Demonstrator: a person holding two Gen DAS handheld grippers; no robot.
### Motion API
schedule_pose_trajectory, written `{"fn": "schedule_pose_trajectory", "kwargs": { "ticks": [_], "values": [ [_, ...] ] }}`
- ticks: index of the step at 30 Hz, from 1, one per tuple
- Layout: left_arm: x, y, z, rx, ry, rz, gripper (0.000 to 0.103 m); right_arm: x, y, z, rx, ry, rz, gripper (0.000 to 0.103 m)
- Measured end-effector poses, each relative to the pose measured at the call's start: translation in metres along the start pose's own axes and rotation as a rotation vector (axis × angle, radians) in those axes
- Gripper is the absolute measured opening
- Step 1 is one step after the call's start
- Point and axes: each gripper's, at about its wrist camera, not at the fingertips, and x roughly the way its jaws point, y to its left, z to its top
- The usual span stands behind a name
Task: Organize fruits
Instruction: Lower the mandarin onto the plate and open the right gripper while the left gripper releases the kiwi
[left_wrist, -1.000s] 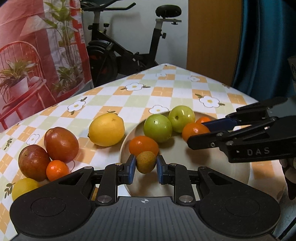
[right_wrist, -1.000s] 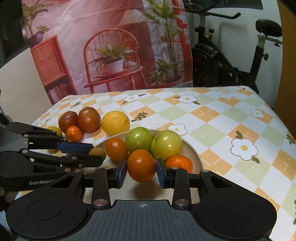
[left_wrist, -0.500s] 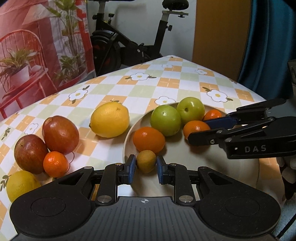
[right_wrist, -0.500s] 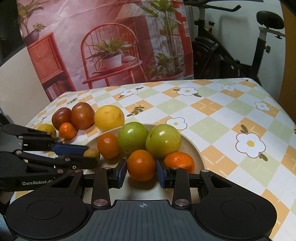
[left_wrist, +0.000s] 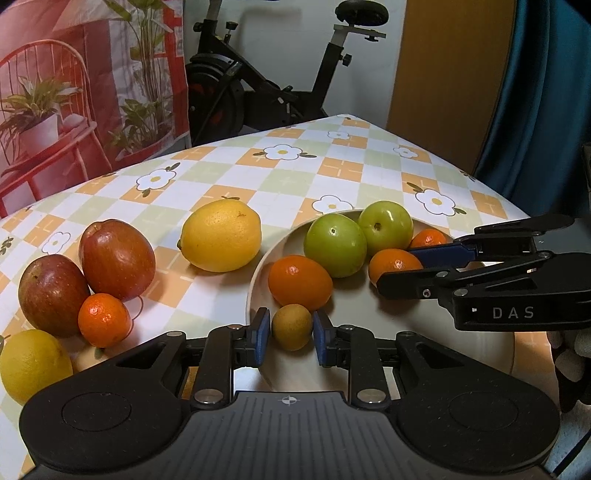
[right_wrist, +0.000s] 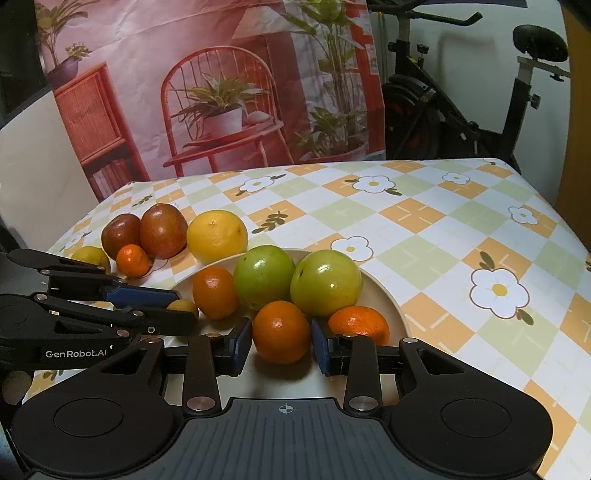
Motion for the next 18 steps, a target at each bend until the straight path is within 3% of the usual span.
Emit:
{"fn": "schedule_pose_trajectory", "kwargs": {
  "ticks": [18],
  "values": [
    [-0.0001,-0.0001,-0.0001,-0.005,-0.001,-0.006,0.030,-0.0037,-0.0010,0.0018,-0.001,-0.003,-0.004,0.035]
  ]
}}
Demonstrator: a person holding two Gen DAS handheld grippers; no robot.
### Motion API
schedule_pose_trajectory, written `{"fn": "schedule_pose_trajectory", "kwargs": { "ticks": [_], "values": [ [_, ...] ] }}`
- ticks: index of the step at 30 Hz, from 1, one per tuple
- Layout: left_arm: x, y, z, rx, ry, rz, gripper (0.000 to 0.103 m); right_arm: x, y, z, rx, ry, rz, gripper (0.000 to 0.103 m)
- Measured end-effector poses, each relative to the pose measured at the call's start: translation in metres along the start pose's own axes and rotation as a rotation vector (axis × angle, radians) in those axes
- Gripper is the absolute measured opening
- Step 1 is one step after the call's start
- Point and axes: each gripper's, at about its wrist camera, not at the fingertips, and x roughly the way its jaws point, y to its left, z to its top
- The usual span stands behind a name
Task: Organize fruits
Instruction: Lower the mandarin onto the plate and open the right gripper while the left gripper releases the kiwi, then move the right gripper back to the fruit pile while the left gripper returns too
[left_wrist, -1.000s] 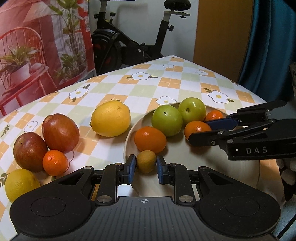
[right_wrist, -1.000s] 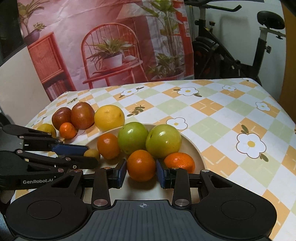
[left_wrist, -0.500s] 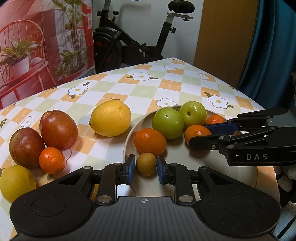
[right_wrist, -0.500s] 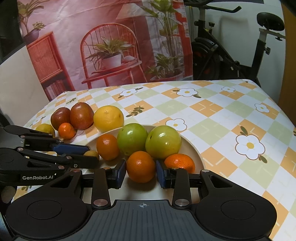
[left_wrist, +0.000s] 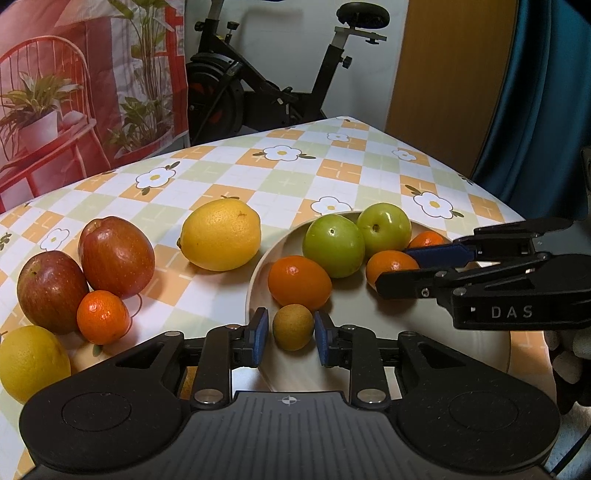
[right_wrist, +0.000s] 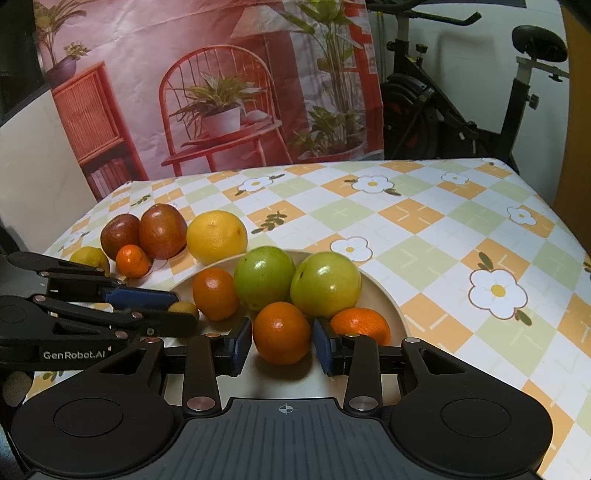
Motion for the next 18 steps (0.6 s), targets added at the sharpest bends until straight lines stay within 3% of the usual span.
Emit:
{"fn": "schedule_pose_trajectory", "kwargs": {
  "ticks": [5,10,18],
  "values": [
    [-0.018,-0.009,-0.001,0.041,-0.047,0.025,0.054,-0.009,0.003,0.004,-0.006,-0.025,0.001,0.036],
    [-0.043,0.012,-0.004,-0.063,-0.107,0.044,0.055,-0.018,0.006,0.011,-0.005,-0.057,0.009,0.037],
    [-0.074,0.058,-0.015,-0.228,-0.163,0.190,0.055,-0.018,0.022,0.022,-0.033,-0.068,0.037,0.037]
  ]
}}
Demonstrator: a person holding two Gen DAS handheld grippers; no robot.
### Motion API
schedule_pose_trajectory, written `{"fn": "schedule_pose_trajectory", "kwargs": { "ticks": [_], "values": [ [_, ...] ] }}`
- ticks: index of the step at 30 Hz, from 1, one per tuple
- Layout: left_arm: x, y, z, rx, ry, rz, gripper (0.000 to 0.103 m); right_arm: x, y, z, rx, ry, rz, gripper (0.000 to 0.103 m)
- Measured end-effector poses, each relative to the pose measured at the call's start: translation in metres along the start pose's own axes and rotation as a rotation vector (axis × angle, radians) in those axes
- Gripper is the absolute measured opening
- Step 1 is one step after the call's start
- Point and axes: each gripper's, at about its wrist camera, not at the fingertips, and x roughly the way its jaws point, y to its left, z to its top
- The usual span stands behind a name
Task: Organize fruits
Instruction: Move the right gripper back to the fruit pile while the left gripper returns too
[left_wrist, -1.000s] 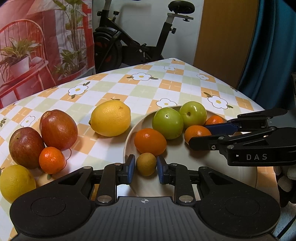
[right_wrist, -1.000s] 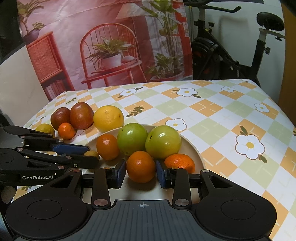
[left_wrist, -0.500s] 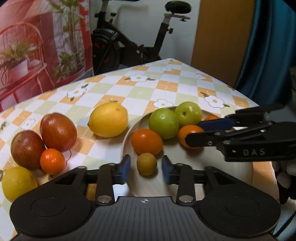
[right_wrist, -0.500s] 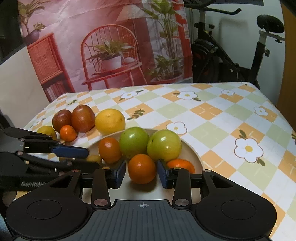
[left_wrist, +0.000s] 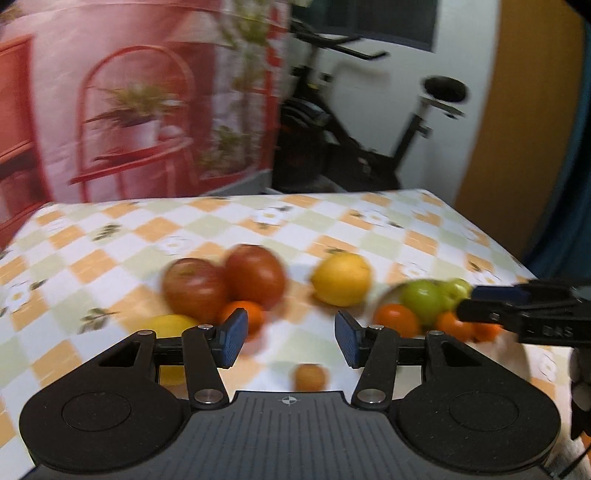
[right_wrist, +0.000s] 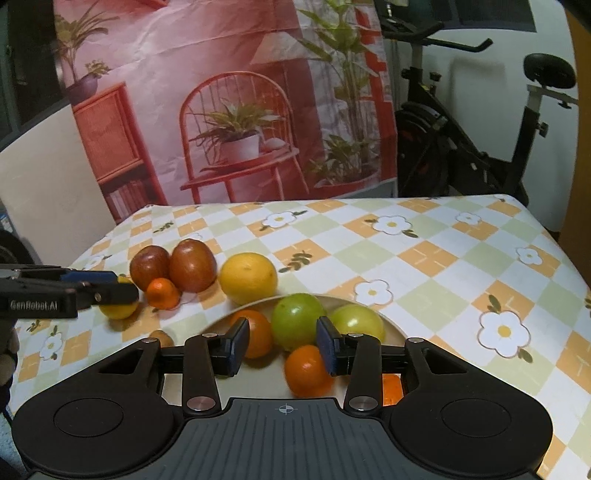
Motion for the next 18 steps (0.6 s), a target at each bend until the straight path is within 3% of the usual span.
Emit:
{"fn": "schedule_pose_trajectory", "kwargs": {
  "ticks": [9,18],
  "values": [
    [-0.018,0.043,-0.001,-0.115,-0.011,0.112,0.055,0.018,0.031,0.005,-0.049,0.041,0.057,0.037],
    [-0.027,0.065,-0.015,-0.177,-0.014,0.139,0.055,0.053,0.086,0.009,-0.203,0.112,0.139,0.037]
  ]
}}
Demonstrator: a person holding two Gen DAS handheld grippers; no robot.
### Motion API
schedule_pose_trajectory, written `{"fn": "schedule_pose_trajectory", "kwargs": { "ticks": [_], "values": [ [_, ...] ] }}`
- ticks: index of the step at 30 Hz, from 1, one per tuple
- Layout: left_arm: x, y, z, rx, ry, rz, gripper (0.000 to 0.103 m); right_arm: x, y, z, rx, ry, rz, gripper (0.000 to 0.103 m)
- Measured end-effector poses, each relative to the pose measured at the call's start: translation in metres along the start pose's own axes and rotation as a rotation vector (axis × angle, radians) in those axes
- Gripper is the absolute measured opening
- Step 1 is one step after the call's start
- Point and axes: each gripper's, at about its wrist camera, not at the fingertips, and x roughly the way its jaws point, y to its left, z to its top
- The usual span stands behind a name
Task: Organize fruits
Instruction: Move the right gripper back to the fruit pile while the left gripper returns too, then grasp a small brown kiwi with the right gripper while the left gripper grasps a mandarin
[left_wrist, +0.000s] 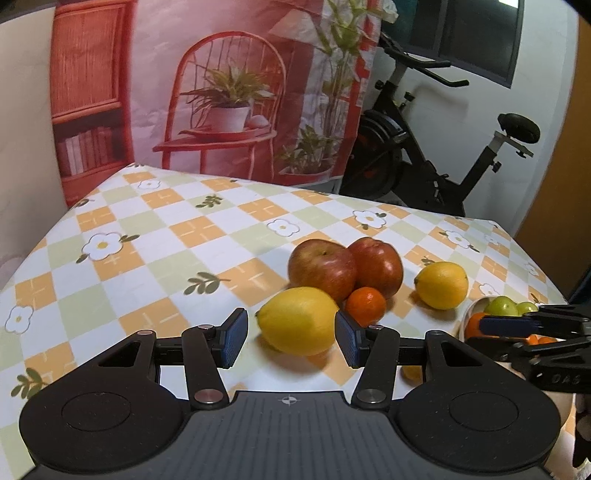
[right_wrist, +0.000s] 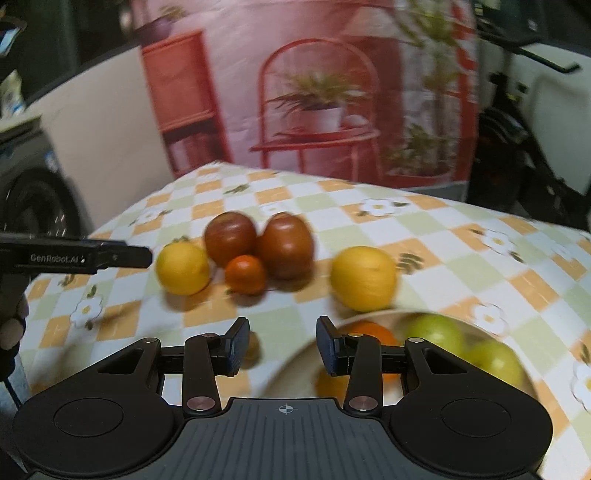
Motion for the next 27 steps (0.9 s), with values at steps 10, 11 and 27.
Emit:
{"fn": "schedule_pose_trajectory", "kwargs": {
  "ticks": [10,11,27],
  "values": [
    [-0.002,0.012,-0.011,-0.026,0.001,0.005,0.055,0.042,0.031,0.007,-0.105,0.100,0.027,0.037],
    [-0.002,0.012,-0.011,-0.027,0.000,0.005,0.055,0.044,0.032,0.007,-0.108,0.107,0.025,0.037],
    [-0.002,0.005,-0.013,-0.006,-0.002,-0.017,0.055,0.050,0.033,0.002,-0.092,0.126,0.020,0.026]
  ]
}}
